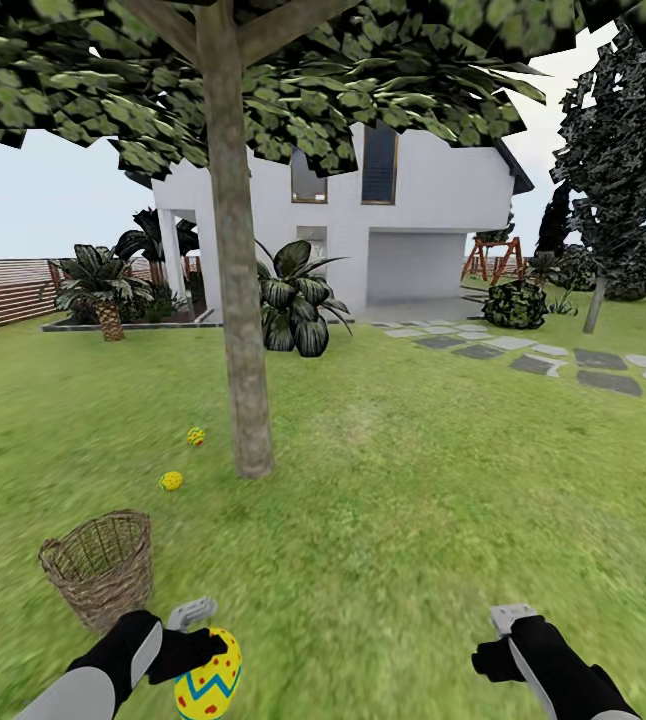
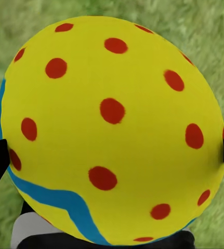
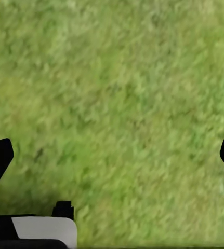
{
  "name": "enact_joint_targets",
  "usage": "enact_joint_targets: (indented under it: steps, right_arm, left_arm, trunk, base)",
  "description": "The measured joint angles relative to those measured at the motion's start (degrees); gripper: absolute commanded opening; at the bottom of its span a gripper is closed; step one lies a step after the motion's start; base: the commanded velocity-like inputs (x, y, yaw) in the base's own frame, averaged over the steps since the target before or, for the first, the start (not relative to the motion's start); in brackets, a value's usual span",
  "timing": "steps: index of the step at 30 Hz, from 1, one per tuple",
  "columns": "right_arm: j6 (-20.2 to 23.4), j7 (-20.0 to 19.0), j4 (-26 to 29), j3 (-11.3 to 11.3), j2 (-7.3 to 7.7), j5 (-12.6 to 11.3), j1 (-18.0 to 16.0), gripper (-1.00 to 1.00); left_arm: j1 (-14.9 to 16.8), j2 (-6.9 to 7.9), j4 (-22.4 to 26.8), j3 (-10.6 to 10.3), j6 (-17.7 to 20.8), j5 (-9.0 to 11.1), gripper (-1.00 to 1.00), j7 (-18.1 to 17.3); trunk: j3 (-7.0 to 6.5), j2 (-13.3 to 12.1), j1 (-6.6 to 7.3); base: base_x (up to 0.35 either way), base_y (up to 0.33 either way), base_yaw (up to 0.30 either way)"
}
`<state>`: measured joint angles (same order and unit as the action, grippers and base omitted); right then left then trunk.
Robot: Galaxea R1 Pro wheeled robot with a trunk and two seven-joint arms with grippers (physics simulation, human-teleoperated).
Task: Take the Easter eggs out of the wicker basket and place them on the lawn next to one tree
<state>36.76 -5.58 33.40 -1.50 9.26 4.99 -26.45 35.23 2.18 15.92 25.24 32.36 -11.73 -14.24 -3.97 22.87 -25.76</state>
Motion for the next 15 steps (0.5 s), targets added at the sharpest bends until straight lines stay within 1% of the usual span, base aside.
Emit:
enact_joint_targets:
  steps: [1,2,4,5,7,15]
  right_arm:
    - [0.0,0.1,0.0,0.0,0.28,0.0,0.0,1.0]
    - [0.1,0.1,0.0,0.1,0.81,-0.1,0.0,1.0]
    - [0.1,0.1,0.0,0.1,0.95,-0.2,0.0,1.0]
    - [0.1,0.1,0.0,0.1,0.96,-0.3,0.0,1.0]
    - [0.1,0.1,0.0,0.0,0.89,-0.3,0.0,1.0]
    - [0.1,0.1,0.0,0.0,0.66,-0.2,0.0,1.0]
  left_arm:
    - [0.0,-0.46,0.0,0.0,0.0,0.0,-1.0,0.0]
    - [0.0,-1.37,0.0,0.1,-1.4,0.0,-1.0,0.0]
    - [0.0,-1.62,-1.5,0.1,-5.6,0.0,-1.0,0.1]
    - [0.0,-1.87,-2.4,0.0,-6.6,-0.1,-1.0,0.1]
    - [0.0,-2.24,-3.1,0.0,-7.1,-0.2,-1.0,0.2]
    - [0.0,-2.5,-3.5,-0.1,-7.2,-0.3,-1.0,0.2]
  trunk:
    - [0.0,0.0,0.0]
    - [0.0,0.0,0.0]
    - [0.0,0.0,0.0]
    - [0.0,0.0,0.01]
    - [0.0,0.0,0.03]
    - [0.0,0.0,0.03]
  base:
    - [0.0,0.0,0.0]
    - [0.0,0.0,0.0]
    - [0.038,-0.03,0.0]
    - [0.196,-0.052,0.0]
    - [0.283,-0.02,0.0]
    - [0.335,-0.001,0.0]
